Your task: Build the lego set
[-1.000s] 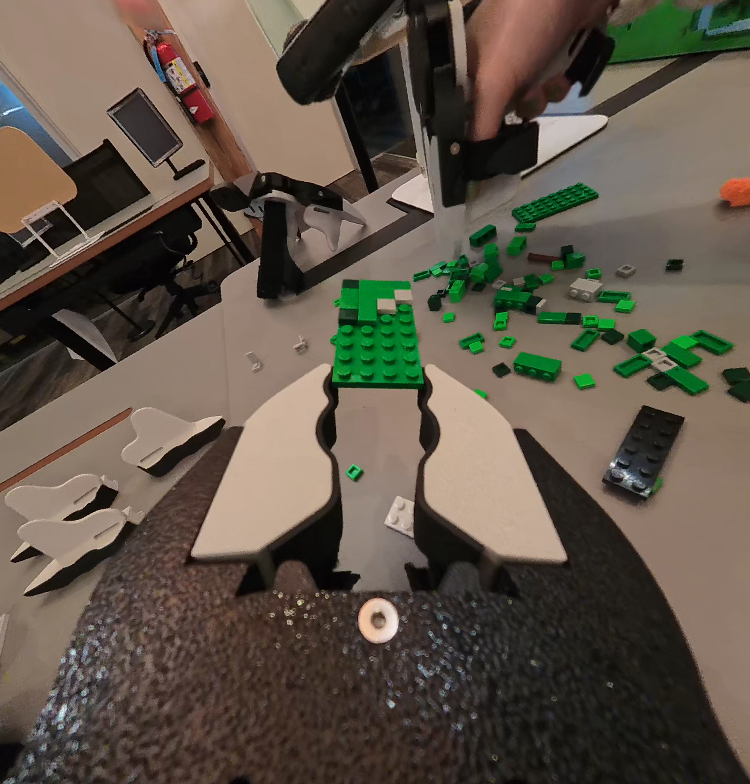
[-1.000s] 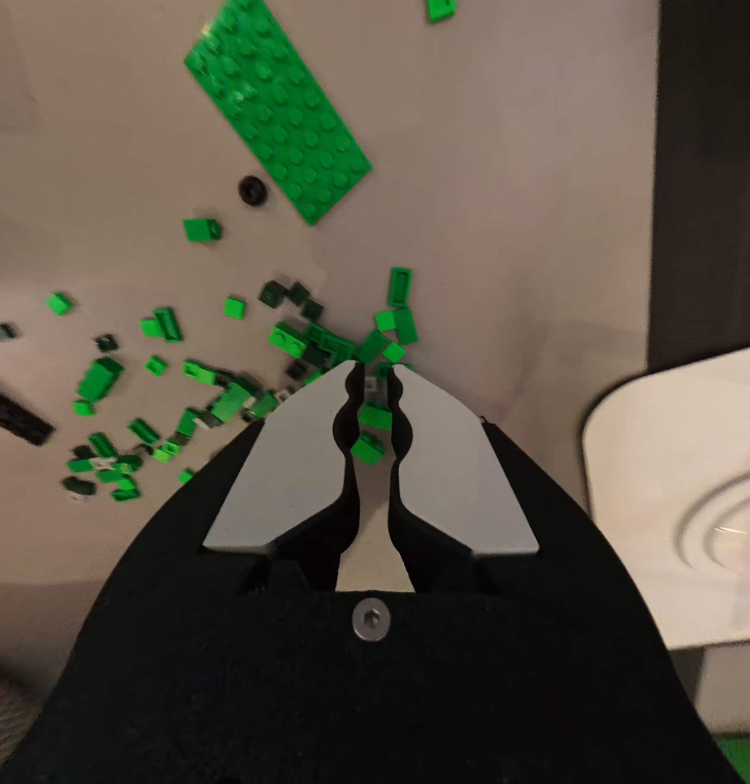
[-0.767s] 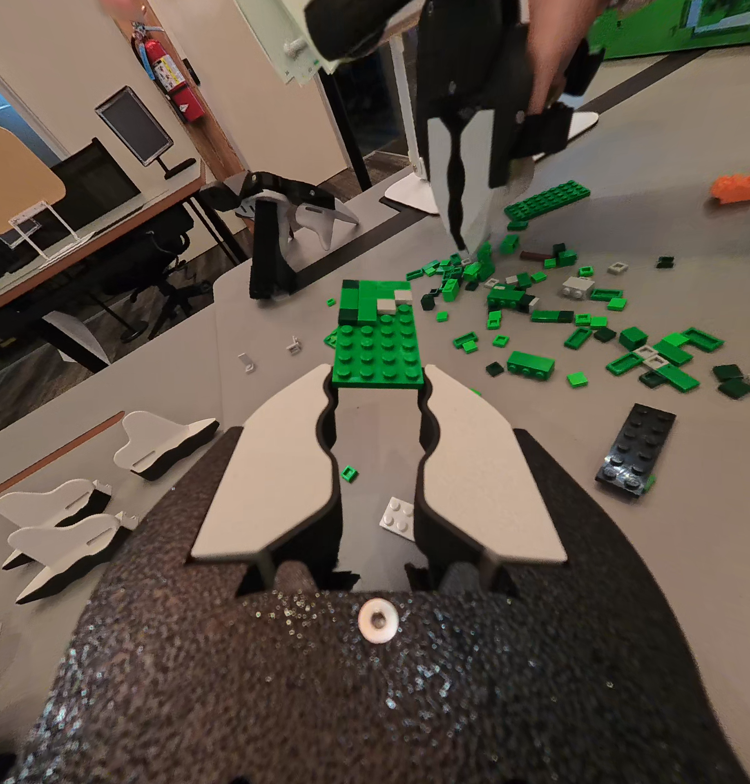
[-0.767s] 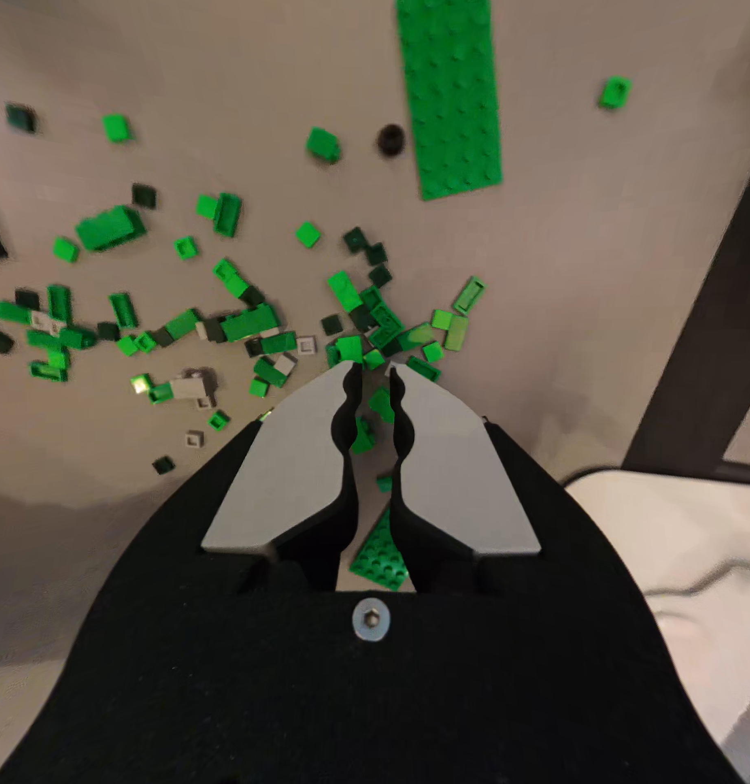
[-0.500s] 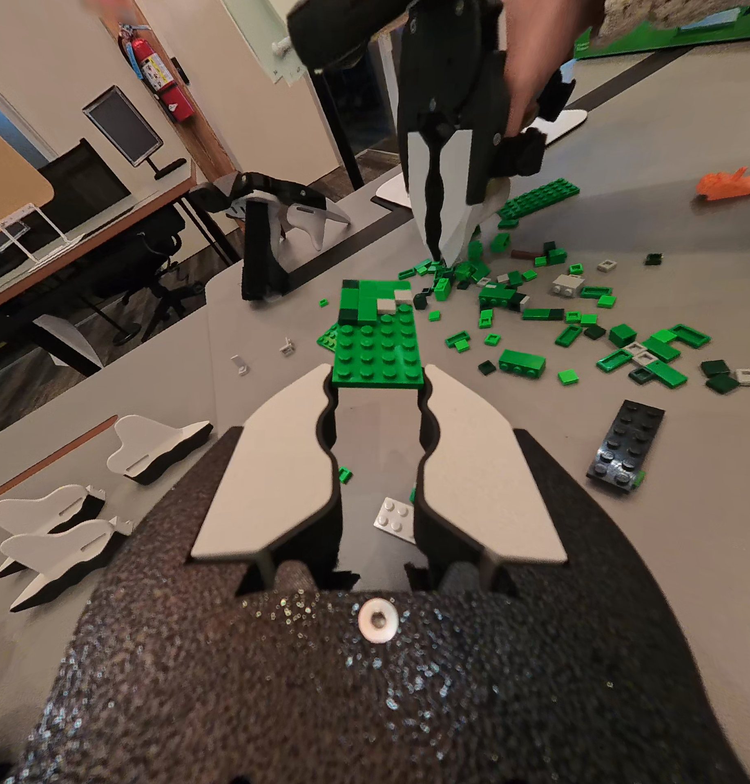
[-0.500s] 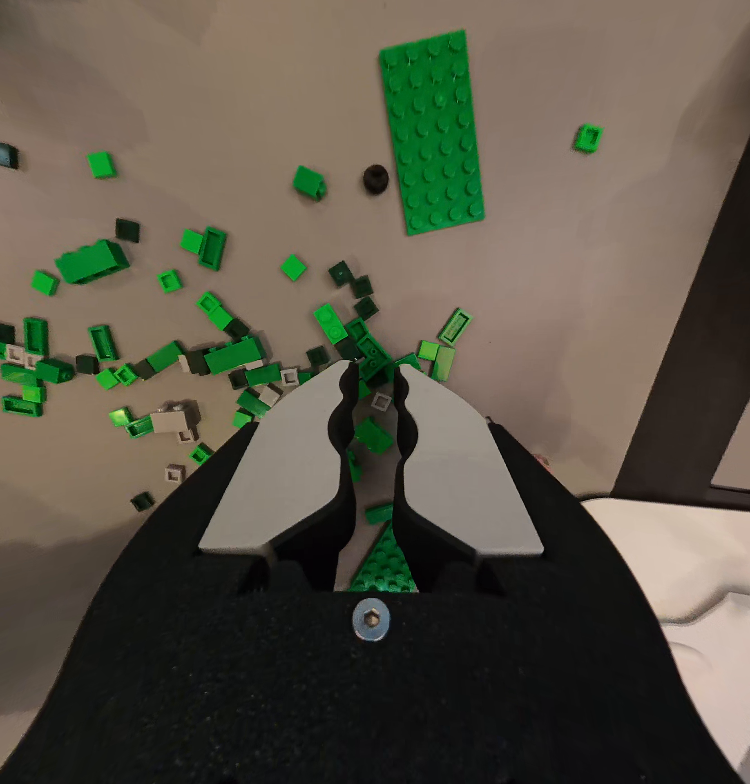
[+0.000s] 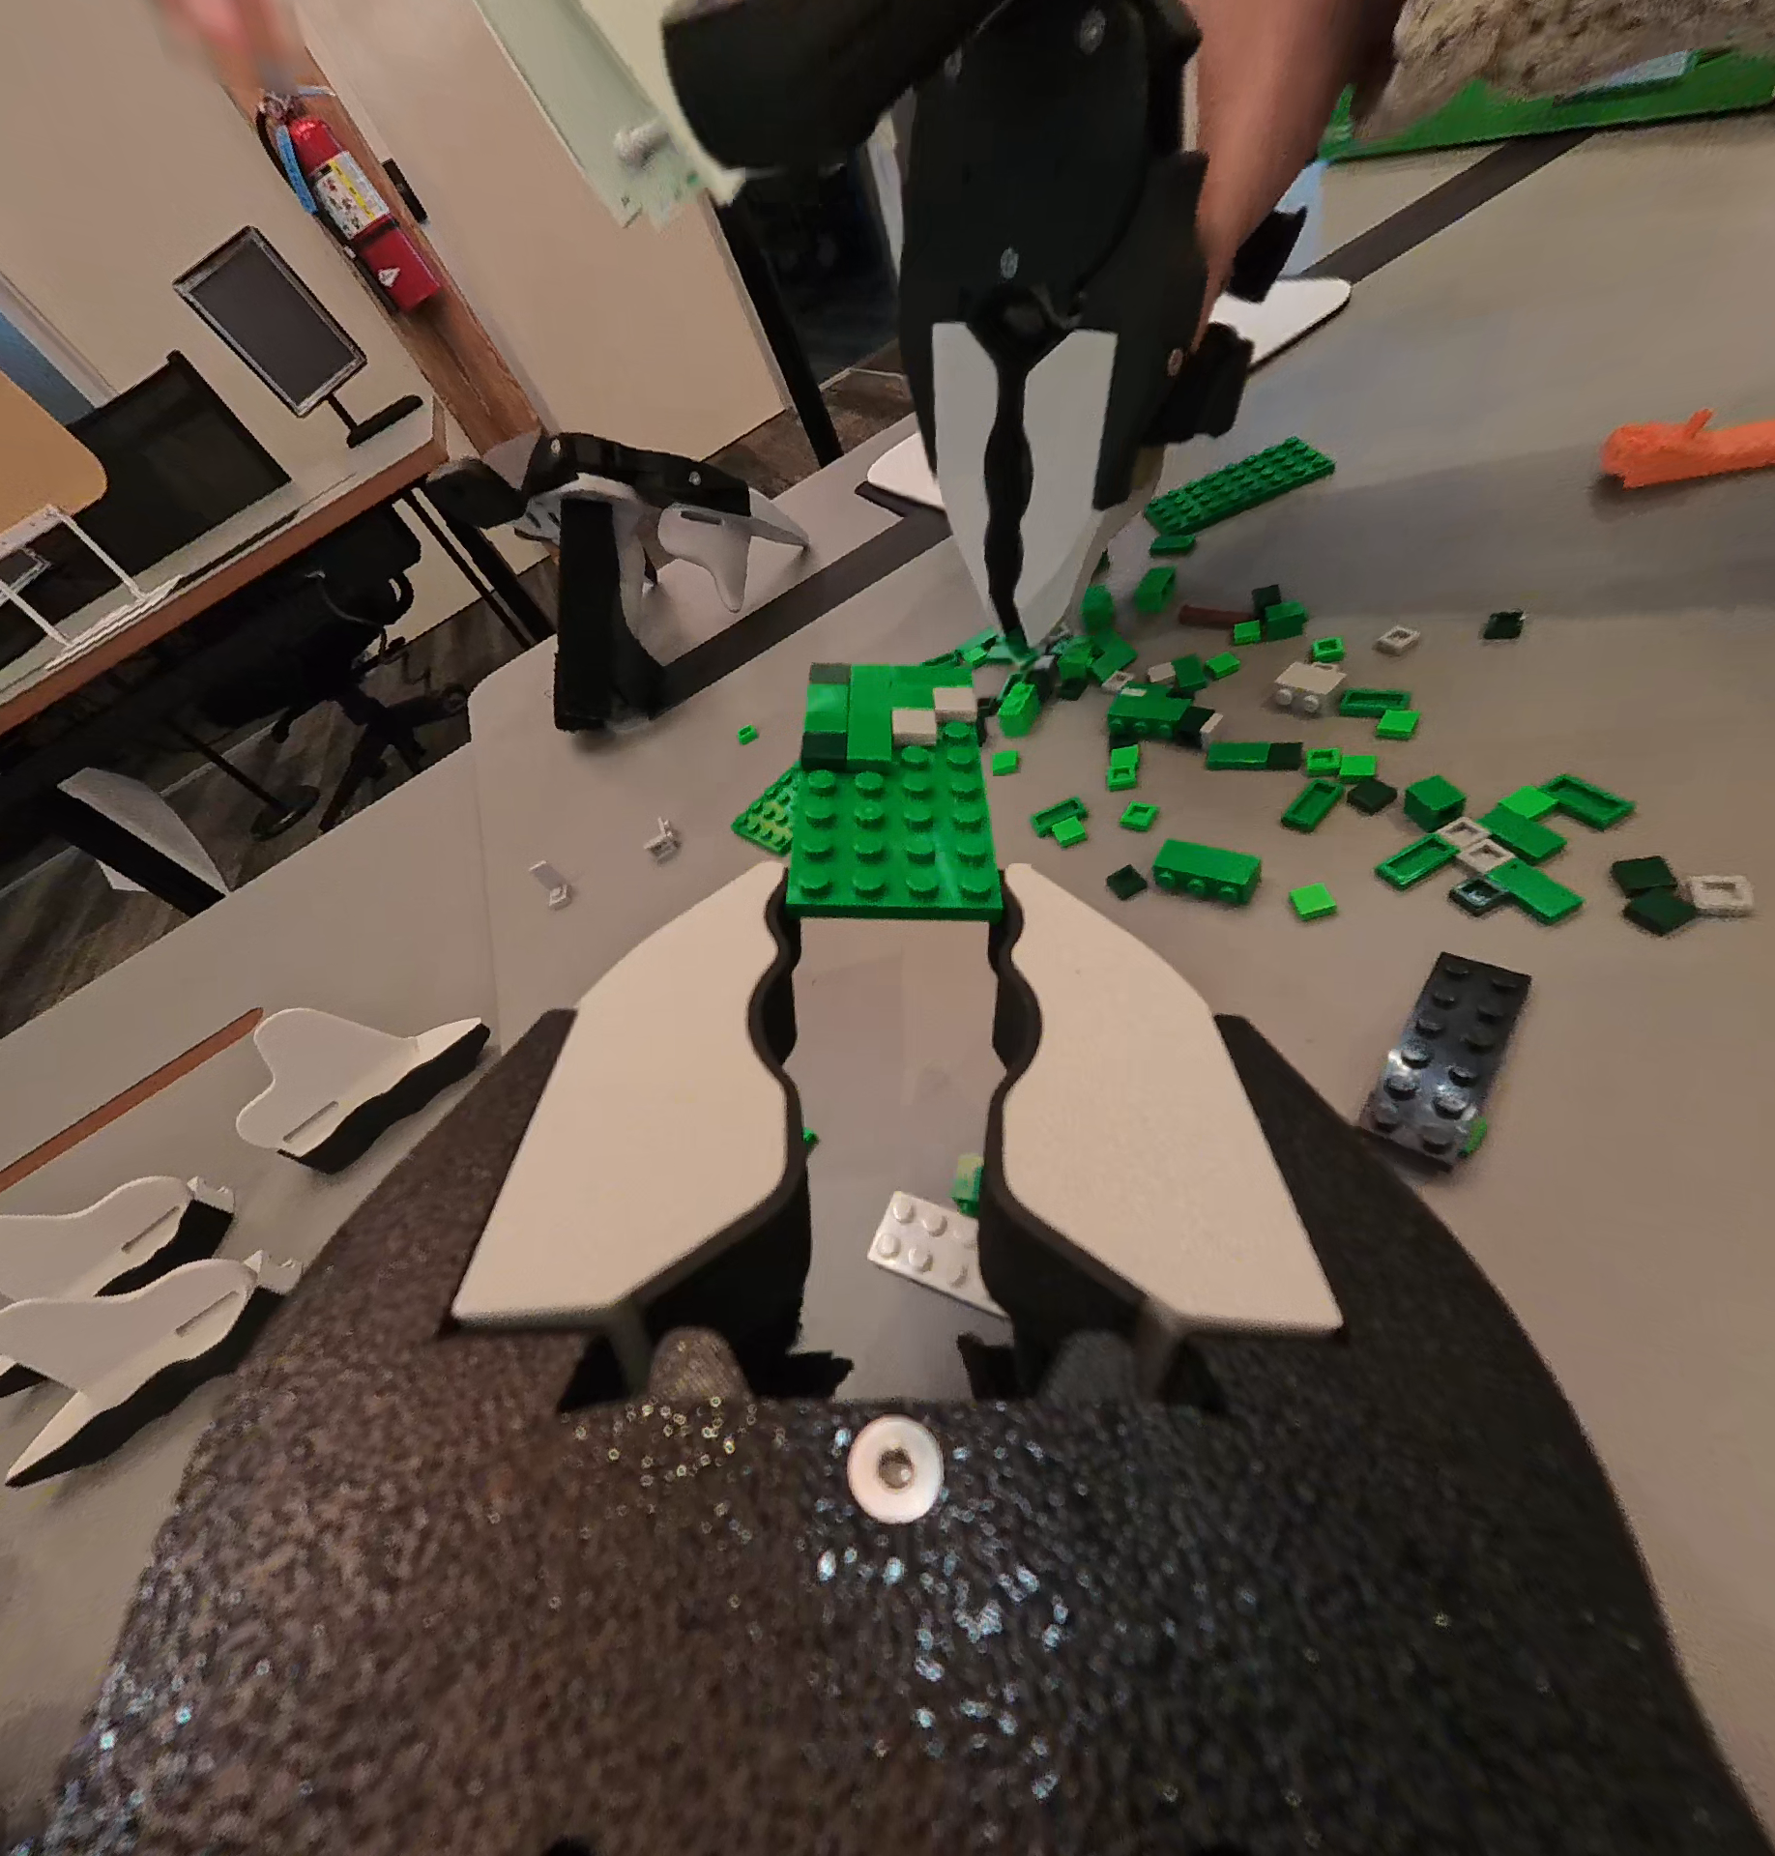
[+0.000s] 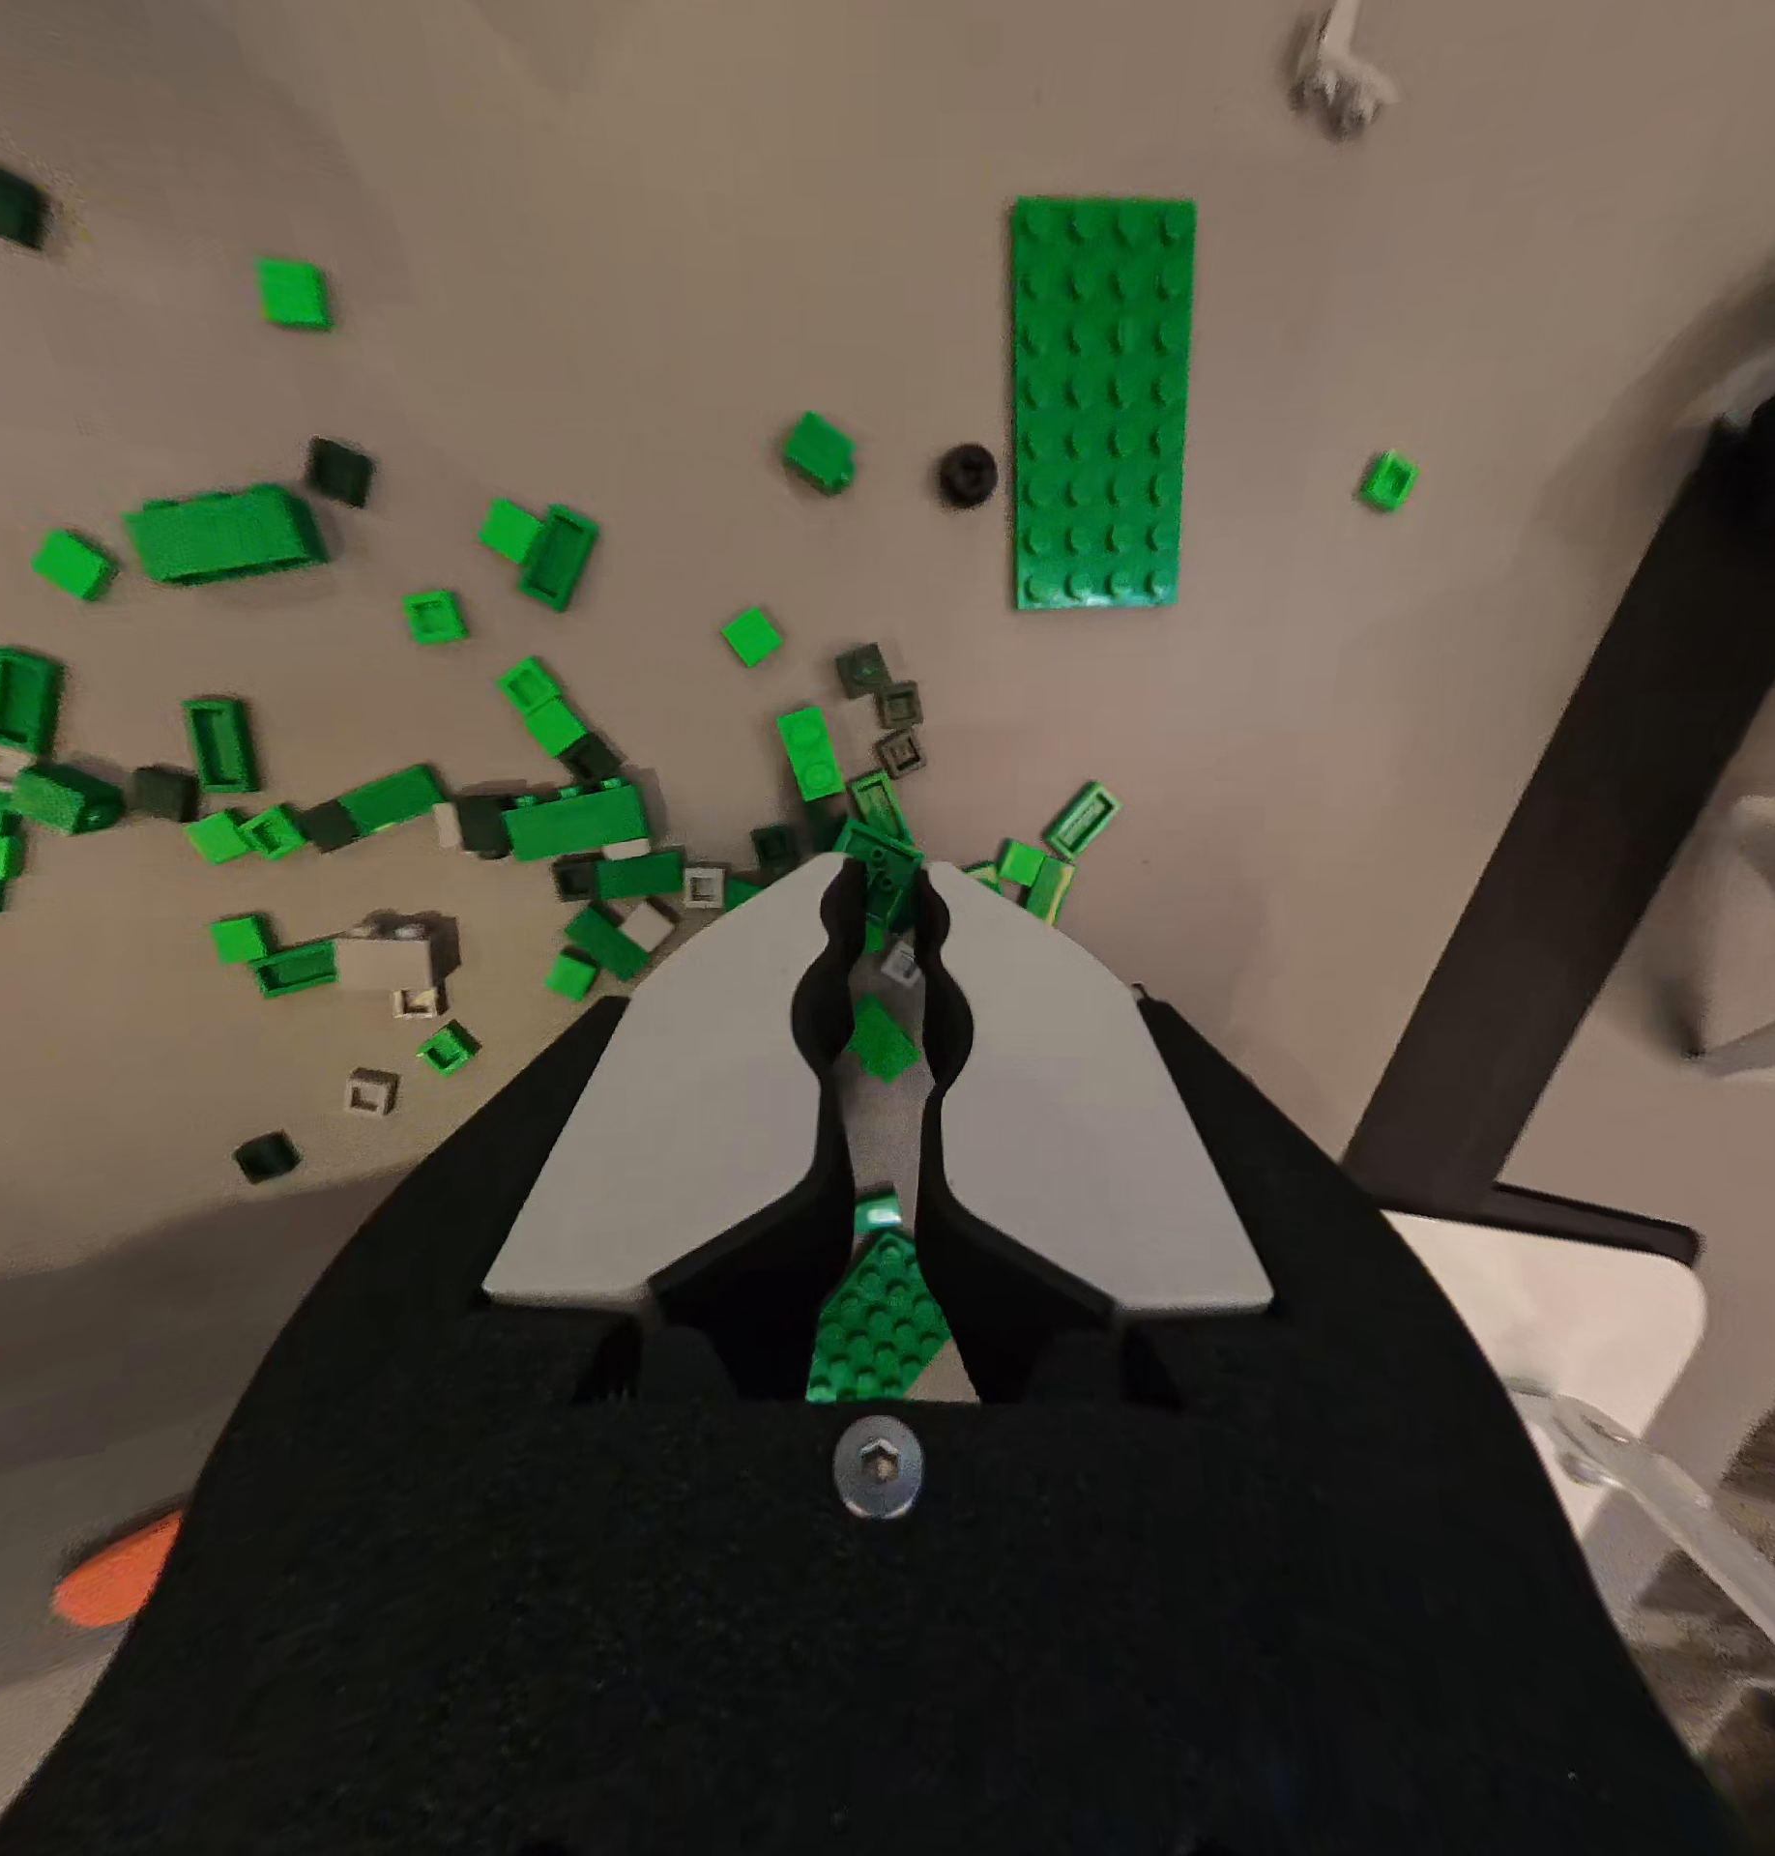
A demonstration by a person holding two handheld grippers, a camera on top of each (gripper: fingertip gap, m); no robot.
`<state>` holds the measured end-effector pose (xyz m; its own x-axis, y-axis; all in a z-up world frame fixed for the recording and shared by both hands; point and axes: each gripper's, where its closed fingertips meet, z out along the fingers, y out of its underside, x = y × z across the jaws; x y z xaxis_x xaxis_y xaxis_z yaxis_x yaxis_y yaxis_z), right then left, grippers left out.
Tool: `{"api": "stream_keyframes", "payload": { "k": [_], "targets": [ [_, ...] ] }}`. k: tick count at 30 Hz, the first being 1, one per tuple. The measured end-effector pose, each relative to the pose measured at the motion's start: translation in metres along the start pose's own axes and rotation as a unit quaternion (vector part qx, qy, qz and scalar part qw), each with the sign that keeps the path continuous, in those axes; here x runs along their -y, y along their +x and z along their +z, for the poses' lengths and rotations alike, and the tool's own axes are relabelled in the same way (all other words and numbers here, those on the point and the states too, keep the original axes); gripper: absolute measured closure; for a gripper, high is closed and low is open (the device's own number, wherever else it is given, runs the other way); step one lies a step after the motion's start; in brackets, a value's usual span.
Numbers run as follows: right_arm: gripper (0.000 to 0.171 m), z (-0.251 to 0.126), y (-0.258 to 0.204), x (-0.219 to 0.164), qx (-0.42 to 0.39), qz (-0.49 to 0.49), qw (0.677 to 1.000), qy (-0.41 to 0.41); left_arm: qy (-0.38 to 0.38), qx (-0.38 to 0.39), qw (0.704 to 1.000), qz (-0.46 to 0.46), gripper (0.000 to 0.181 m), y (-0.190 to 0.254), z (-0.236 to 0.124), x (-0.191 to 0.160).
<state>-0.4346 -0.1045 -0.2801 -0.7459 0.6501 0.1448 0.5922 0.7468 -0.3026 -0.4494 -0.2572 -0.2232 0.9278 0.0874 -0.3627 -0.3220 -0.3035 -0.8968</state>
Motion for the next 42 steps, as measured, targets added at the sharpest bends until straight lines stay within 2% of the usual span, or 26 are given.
{"api": "stream_keyframes", "payload": {
  "k": [6,11,15,17,19,21,23,25,29,31,33,36,39,42],
  "targets": [
    [0.163,-0.040,-0.050,0.021,-0.021,-0.058,0.997,0.055,0.024,-0.034,0.998,0.038,0.146,0.026,0.003,0.016],
    [0.163,-0.062,-0.103,-0.010,-0.049,-0.070,0.996,0.001,0.013,-0.025,0.998,0.048,0.146,0.026,0.005,0.013],
    [0.163,-0.072,-0.143,-0.061,-0.104,-0.108,0.980,-0.128,0.035,-0.009,0.999,0.024,0.146,0.017,-0.001,0.020],
    [0.163,-0.080,-0.158,-0.088,-0.149,-0.155,0.952,-0.217,0.041,-0.004,0.999,0.020,0.146,0.015,-0.003,0.022],
    [0.163,-0.089,-0.172,-0.111,-0.190,-0.210,0.909,-0.306,0.044,-0.003,0.999,0.018,0.146,0.014,-0.004,0.023],
    [0.163,-0.092,-0.190,-0.119,-0.212,-0.263,0.880,-0.335,0.047,-0.008,0.999,0.015,0.146,0.017,-0.003,0.024],
    [0.162,-0.084,-0.218,-0.114,-0.199,-0.275,0.895,-0.289,0.047,-0.013,0.999,0.019,0.146,0.021,-0.003,0.025],
    [0.151,-0.084,-0.242,-0.101,-0.190,-0.253,0.924,-0.214,0.047,-0.022,0.998,0.023,0.146,0.026,-0.001,0.026],
    [0.148,-0.108,-0.252,-0.094,-0.182,-0.047,0.980,-0.062,0.051,-0.057,0.997,0.028,0.146,0.045,0.002,0.031],
    [0.149,-0.111,-0.257,-0.099,-0.154,0.053,0.987,0.008,0.060,-0.085,0.994,0.034,0.146,0.060,0.002,0.039],
    [0.151,-0.103,-0.270,-0.102,-0.101,0.112,0.986,0.064,0.067,-0.125,0.989,0.041,0.146,0.080,0.001,0.045],
    [0.151,-0.085,-0.283,-0.105,-0.052,0.183,0.977,0.100,0.072,-0.172,0.980,0.064,0.146,0.108,0.000,0.051],
    [0.154,-0.072,-0.291,-0.095,-0.037,0.209,0.967,0.140,0.085,-0.224,0.966,0.100,0.146,0.137,-0.005,0.055],
    [0.154,-0.069,-0.296,-0.088,-0.031,0.130,0.979,0.157,0.112,-0.317,0.933,0.127,0.146,0.173,-0.022,0.059]
  ]
}}
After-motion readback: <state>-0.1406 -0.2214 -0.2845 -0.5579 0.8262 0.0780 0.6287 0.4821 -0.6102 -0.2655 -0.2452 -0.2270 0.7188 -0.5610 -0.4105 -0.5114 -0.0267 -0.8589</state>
